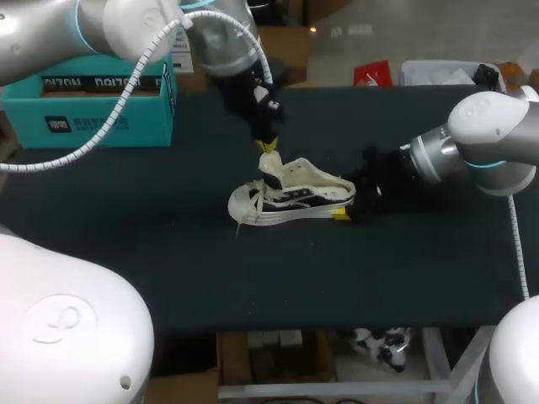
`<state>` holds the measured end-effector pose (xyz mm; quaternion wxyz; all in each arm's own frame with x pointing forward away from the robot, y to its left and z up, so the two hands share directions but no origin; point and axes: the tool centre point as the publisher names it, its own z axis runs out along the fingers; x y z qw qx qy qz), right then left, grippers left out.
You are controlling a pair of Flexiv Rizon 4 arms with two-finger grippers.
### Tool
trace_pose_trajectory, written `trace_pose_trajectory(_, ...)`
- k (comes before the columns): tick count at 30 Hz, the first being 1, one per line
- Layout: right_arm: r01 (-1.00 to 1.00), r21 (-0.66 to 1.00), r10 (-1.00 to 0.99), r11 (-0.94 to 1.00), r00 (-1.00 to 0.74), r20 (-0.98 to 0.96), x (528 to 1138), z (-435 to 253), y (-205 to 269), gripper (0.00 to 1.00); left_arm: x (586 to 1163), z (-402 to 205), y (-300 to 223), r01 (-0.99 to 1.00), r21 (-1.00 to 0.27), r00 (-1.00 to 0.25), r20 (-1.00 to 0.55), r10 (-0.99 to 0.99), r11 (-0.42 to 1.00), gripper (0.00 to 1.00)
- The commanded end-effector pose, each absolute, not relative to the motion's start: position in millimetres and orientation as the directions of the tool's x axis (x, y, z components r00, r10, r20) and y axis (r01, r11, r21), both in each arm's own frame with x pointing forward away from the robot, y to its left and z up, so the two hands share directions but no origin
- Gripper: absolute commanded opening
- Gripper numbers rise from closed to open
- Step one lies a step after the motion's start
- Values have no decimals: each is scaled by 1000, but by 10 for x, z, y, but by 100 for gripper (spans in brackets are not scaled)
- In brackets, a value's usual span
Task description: Open the shoe tongue, take the insole out of the shoe, put the insole back into the shoe, and pack the shoe into the shoebox
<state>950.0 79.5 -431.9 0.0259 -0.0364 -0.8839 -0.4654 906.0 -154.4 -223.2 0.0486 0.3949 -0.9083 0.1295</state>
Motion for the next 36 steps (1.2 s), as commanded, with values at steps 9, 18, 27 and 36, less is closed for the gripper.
trace_pose_trajectory(9,88,824,39,560,-996,80,9522,-4390,773,0,9183,-2264,-1636,-425,-79,-892,206,-403,902,0)
trace_pose_trajectory(18,88,824,39,560,-996,80,9522,-4390,773,0,9219,-2506,-1772,-316,-104,-935,200,-291,943,0)
trace_pose_trajectory(27,88,824,39,560,-996,80,9522,-4390,773,0,9227,-2791,-1865,-219,-115,-962,189,-196,969,0)
trace_pose_trajectory(36,88,824,39,560,-996,80,9522,-4390,773,0,9326,-3138,-1973,-130,-128,-973,208,-102,983,0)
